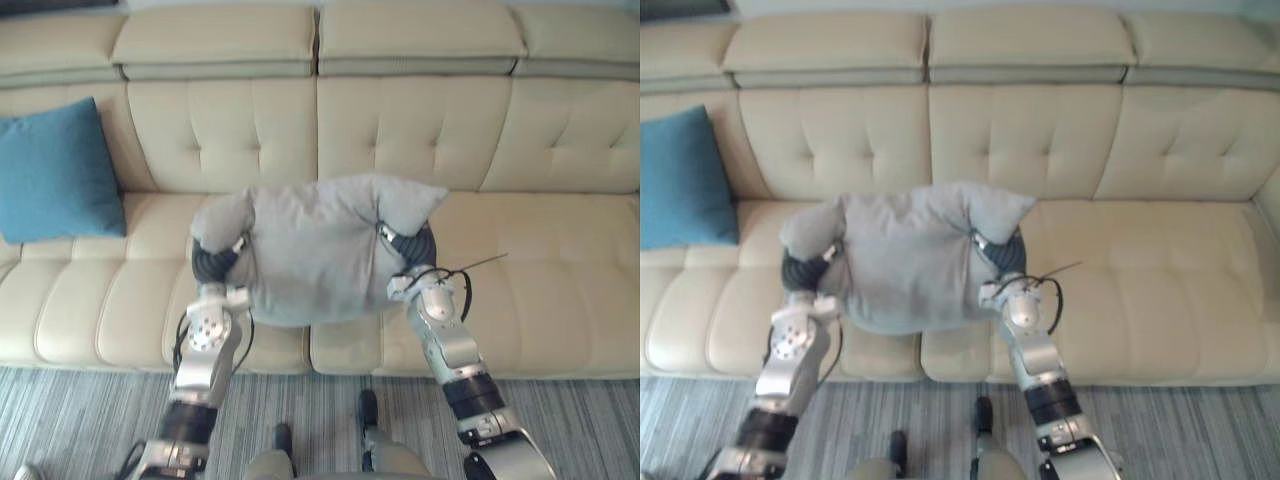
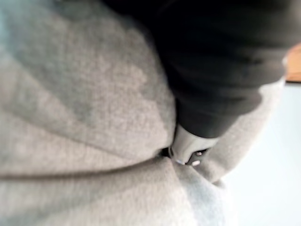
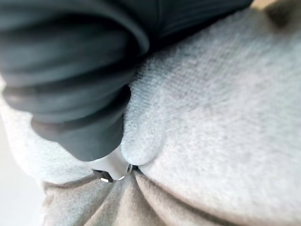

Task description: Pick up cushions and gather them together orderly.

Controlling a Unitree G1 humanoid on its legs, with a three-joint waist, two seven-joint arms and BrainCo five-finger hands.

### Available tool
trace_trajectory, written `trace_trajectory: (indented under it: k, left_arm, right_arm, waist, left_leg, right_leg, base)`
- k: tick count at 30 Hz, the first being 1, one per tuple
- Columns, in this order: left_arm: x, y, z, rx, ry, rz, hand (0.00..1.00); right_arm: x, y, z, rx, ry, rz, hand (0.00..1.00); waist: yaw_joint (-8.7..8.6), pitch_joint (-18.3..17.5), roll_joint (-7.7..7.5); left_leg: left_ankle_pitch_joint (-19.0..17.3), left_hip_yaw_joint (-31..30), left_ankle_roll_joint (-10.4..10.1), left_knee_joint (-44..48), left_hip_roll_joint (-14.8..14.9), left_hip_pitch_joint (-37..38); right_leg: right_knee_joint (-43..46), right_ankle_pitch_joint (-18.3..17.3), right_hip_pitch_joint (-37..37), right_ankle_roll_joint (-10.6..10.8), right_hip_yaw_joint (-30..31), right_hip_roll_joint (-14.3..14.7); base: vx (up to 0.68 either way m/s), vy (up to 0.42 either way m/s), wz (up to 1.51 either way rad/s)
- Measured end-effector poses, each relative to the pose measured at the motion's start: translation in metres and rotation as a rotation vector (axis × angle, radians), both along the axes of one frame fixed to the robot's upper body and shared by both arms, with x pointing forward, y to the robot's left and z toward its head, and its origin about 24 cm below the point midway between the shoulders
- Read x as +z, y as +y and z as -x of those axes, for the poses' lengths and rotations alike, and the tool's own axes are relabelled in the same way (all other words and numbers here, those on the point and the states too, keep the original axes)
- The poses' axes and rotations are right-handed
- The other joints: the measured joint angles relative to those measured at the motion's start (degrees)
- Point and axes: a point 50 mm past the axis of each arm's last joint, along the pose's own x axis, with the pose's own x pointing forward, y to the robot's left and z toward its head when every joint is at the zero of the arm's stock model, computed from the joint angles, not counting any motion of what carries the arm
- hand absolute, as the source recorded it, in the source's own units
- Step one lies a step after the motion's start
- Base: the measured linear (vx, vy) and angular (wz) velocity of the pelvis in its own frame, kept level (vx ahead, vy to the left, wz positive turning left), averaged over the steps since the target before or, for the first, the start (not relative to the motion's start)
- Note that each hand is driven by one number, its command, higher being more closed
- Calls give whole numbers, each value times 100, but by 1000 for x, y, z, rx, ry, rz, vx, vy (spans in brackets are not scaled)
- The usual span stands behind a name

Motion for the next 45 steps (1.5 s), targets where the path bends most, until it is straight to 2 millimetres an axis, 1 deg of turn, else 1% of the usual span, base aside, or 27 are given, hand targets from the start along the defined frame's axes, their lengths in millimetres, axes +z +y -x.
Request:
trace_trajectory:
  k: [1,2,3,4,6,7,8,9,10,11,12,14,15,16,18,19,21,27,28,29,30,35,38,41,42,43,45]
  left_arm:
    - [15,0,-8,12,-40,-11,100]
    - [21,0,-12,13,-55,-14,100]
    - [40,-2,-22,25,-101,-20,100]
    - [53,-4,-28,27,-132,-27,100]
    - [94,-12,-41,42,-235,-31,100]
    - [102,-12,-43,45,-254,-40,100]
    - [121,-14,-47,50,-297,-56,100]
    - [131,-14,-49,55,-317,-61,100]
    - [152,-19,-51,62,-367,-57,100]
    - [158,-20,-51,62,-382,-57,100]
    - [169,-23,-50,65,-413,-55,100]
    - [198,-30,-46,68,-496,-56,100]
    - [201,-31,-46,68,-503,-55,100]
    - [208,-33,-46,70,-515,-45,100]
    - [208,-33,-48,77,-506,-31,100]
    - [208,-32,-48,79,-506,-21,100]
    - [212,-26,-47,96,-521,26,100]
    - [207,-20,-50,106,-498,141,100]
    - [205,-17,-51,111,-495,168,100]
    - [203,-16,-52,114,-489,174,100]
    - [201,-14,-53,123,-479,185,0]
    - [202,-2,-52,153,-490,239,0]
    - [202,4,-51,167,-493,261,0]
    - [204,13,-53,160,-485,305,0]
    - [209,17,-56,144,-482,313,0]
    - [216,22,-57,127,-489,332,0]
    - [224,30,-56,111,-502,346,0]
  right_arm:
    - [9,3,-3,-8,-25,-21,100]
    - [12,3,-4,-13,-32,-31,100]
    - [21,3,-7,-33,-60,-69,100]
    - [29,4,-9,-45,-81,-94,100]
    - [56,5,-13,-80,-177,-140,100]
    - [61,5,-13,-86,-195,-147,100]
    - [75,6,-15,-99,-236,-170,100]
    - [81,6,-15,-108,-258,-183,100]
    - [97,7,-15,-123,-310,-218,100]
    - [101,7,-15,-129,-324,-228,100]
    - [109,7,-15,-143,-354,-246,100]
    - [132,6,-13,-180,-437,-286,100]
    - [135,6,-13,-183,-444,-290,100]
    - [141,4,-13,-189,-461,-303,100]
    - [144,4,-13,-189,-467,-306,100]
    - [146,5,-13,-187,-471,-307,100]
    - [161,10,-12,-164,-511,-311,100]
    - [174,17,-18,-146,-517,-296,100]
    - [178,19,-17,-139,-525,-291,0]
    - [179,19,-17,-140,-527,-289,0]
    - [180,20,-17,-147,-534,-279,0]
    - [196,16,-14,-170,-581,-302,0]
    - [204,7,-13,-199,-607,-330,0]
    - [214,-9,-12,-224,-638,-325,0]
    - [218,-18,-13,-229,-645,-339,0]
    - [226,-29,-19,-231,-631,-355,0]
    - [234,-41,-27,-216,-600,-390,0]
  waist:
    - [16,8,9]
    - [17,17,17]
    - [36,56,31]
    - [40,57,31]
    - [55,108,34]
    - [55,135,40]
    - [60,201,52]
    - [61,224,58]
    - [68,267,101]
    - [72,276,115]
    - [84,303,142]
    - [147,347,205]
    - [158,349,209]
    - [184,436,273]
    - [196,504,353]
    - [209,507,359]
    - [237,521,364]
    - [303,696,393]
    - [355,771,392]
    - [372,793,392]
    - [378,842,394]
    - [382,894,391]
    - [382,895,389]
    - [386,896,387]
    - [385,896,387]
    - [383,897,385]
    - [383,900,381]
  left_leg:
    - [40,37,-11,-7,19,-133]
    - [51,38,-23,-3,27,-168]
    - [90,45,-38,-26,54,-272]
    - [111,46,-62,-24,72,-372]
    - [241,52,-123,-93,105,-619]
    - [267,49,-136,-113,110,-658]
    - [312,42,-158,-150,126,-745]
    - [346,40,-165,-200,131,-781]
    - [434,36,-166,-325,138,-890]
    - [452,36,-177,-346,139,-928]
    - [507,34,-186,-409,140,-997]
    - [652,17,-212,-563,131,-1289]
    - [675,16,-220,-597,133,-1326]
    - [717,-20,-252,-648,149,-1405]
    - [731,-18,-260,-670,165,-1457]
    - [731,-14,-259,-672,167,-1497]
    - [761,-41,-277,-676,161,-1795]
    - [879,-87,-342,-681,222,-2237]
    - [903,-97,-339,-680,227,-2375]
    - [906,-100,-339,-679,228,-2417]
    - [937,-103,-366,-678,226,-2517]
    - [979,-99,-371,-686,243,-2666]
    - [989,-94,-357,-688,244,-2670]
    - [1017,-106,-331,-693,259,-2693]
    - [1038,-115,-330,-698,265,-2700]
    - [1057,-134,-319,-705,268,-2697]
    - [1068,-149,-313,-708,284,-2670]
  right_leg:
    - [0,48,-147,-18,-7,9]
    - [0,60,-183,-26,-12,14]
    - [1,90,-291,-40,-26,35]
    - [1,108,-388,-53,-32,47]
    - [1,183,-669,-80,-58,72]
    - [1,202,-708,-87,-67,75]
    - [1,226,-814,-106,-89,90]
    - [1,235,-865,-112,-106,97]
    - [1,246,-1020,-126,-144,102]
    - [1,253,-1057,-134,-149,105]
    - [1,265,-1157,-136,-163,104]
    - [2,304,-1501,-136,-183,94]
    - [2,311,-1548,-141,-183,94]
    - [2,312,-1612,-142,-228,100]
    - [2,311,-1652,-142,-270,105]
    - [2,310,-1692,-141,-279,105]
    - [2,310,-1970,-141,-312,92]
    - [4,308,-2292,-144,-460,113]
    - [6,308,-2421,-144,-477,114]
    - [6,308,-2452,-144,-480,114]
    - [9,308,-2539,-144,-504,107]
    - [167,282,-2744,-142,-522,105]
    - [185,241,-2737,-140,-522,98]
    - [186,234,-2736,-137,-567,103]
    - [187,235,-2731,-137,-600,103]
    - [203,237,-2725,-137,-646,104]
    - [278,236,-2724,-137,-659,110]
  base:
    - [-93,-25,-6]
    - [-109,-25,-4]
    - [-110,-22,2]
    - [-126,-19,4]
    - [-107,-8,6]
    - [-94,-3,6]
    - [-83,-3,5]
    - [-108,-3,11]
    - [-69,-3,10]
    - [-66,6,11]
    - [-40,11,10]
    - [-47,24,12]
    - [-21,37,14]
    - [-9,39,16]
    - [-16,46,15]
    - [-13,46,8]
    - [-11,51,11]
    - [-25,31,19]
    - [-30,20,13]
    - [-37,22,15]
    - [-26,14,11]
    - [-19,11,5]
    - [-19,11,4]
    - [-27,18,7]
    - [-28,20,8]
    - [-27,22,8]
    - [-23,36,3]
